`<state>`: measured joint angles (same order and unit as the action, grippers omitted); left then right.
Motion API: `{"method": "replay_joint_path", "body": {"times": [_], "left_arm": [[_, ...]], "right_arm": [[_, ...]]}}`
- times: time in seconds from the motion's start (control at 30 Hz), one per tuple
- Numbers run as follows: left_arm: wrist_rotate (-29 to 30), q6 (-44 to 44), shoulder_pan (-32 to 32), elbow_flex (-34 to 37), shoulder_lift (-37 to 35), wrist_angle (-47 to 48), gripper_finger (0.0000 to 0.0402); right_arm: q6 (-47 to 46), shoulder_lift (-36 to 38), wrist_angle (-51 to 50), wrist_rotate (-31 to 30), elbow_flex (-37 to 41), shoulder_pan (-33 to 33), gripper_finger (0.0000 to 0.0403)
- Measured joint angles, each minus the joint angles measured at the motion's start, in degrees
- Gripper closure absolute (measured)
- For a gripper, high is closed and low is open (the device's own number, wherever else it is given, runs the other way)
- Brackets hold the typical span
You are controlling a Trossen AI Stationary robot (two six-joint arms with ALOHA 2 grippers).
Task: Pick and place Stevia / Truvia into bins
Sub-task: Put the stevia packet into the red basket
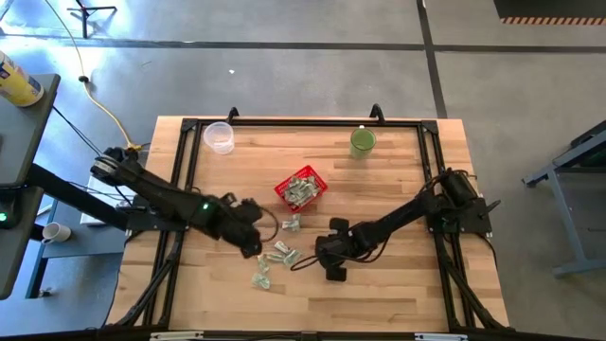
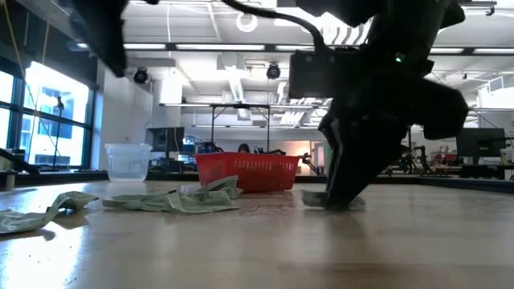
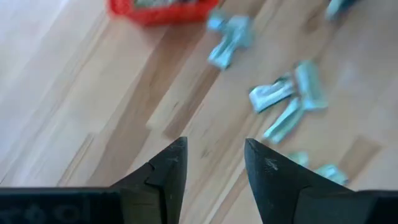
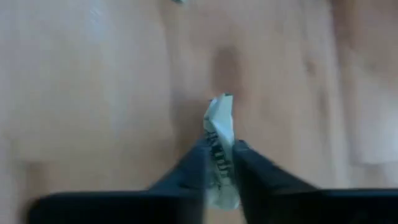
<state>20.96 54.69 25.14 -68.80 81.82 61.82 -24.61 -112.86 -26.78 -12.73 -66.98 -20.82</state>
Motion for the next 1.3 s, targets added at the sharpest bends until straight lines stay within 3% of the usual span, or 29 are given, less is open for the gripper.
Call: {"method": "replay_joint_path", "body": {"times": [0.03,0.1,0.3,0.43,0.5,0.63,0.77,0.87,0.97,1.07,1.17,1.3], "left_arm": [[0.5,1.9,0.9,0.6,-0.2,1.1,0.0208],[0.7,5.7,2.2,2.3,-1.1,2.6,0.0207],[-0.9,18.3,6.8,12.3,-5.0,-1.3,0.0217],[-1.3,22.2,9.8,22.3,-8.3,-20.5,0.0237],[-1.4,22.0,10.3,27.4,-9.0,-34.2,0.0248],[-0.8,22.0,10.0,34.6,-7.7,-53.9,0.0258],[-0.5,23.2,8.5,36.1,-5.6,-55.2,0.0241],[1.0,23.0,8.1,36.1,-4.9,-56.1,0.0205],[0.2,18.8,8.3,35.6,-4.9,-56.2,0.016],[-0.9,6.3,9.4,33.4,-4.9,-56.3,0.0127],[-1.4,-7.2,9.0,30.7,-4.0,-55.9,0.0116],[-0.4,-12.8,1.3,29.2,-0.9,-53.2,0.0115]], "right_arm": [[1.4,0.1,-1.1,-0.4,0.4,0.5,0.036],[3.5,0.1,-4.0,-1.2,1.1,1.9,0.0389],[3.9,4.0,-11.0,-0.5,-0.2,10.2,0.0398],[10.3,11.2,-6.2,-4.5,-4.3,17.3,0.0388],[15.0,12.8,-4.0,-1.8,-5.6,21.1,0.0383],[20.0,10.9,-3.2,6.1,-8.0,27.1,0.0357],[19.2,8.3,-3.1,14.5,-10.3,29.7,0.0294],[16.5,6.0,-4.0,17.1,-11.9,29.1,0.0237],[17.2,7.3,-4.4,16.8,-14.1,27.0,0.0186],[22.6,9.0,-10.5,12.1,-14.4,23.0,0.0151],[24.5,9.3,-18.0,7.7,-14.2,18.4,0.0131],[20.7,9.6,-23.9,3.6,-12.3,13.8,0.012]]}}
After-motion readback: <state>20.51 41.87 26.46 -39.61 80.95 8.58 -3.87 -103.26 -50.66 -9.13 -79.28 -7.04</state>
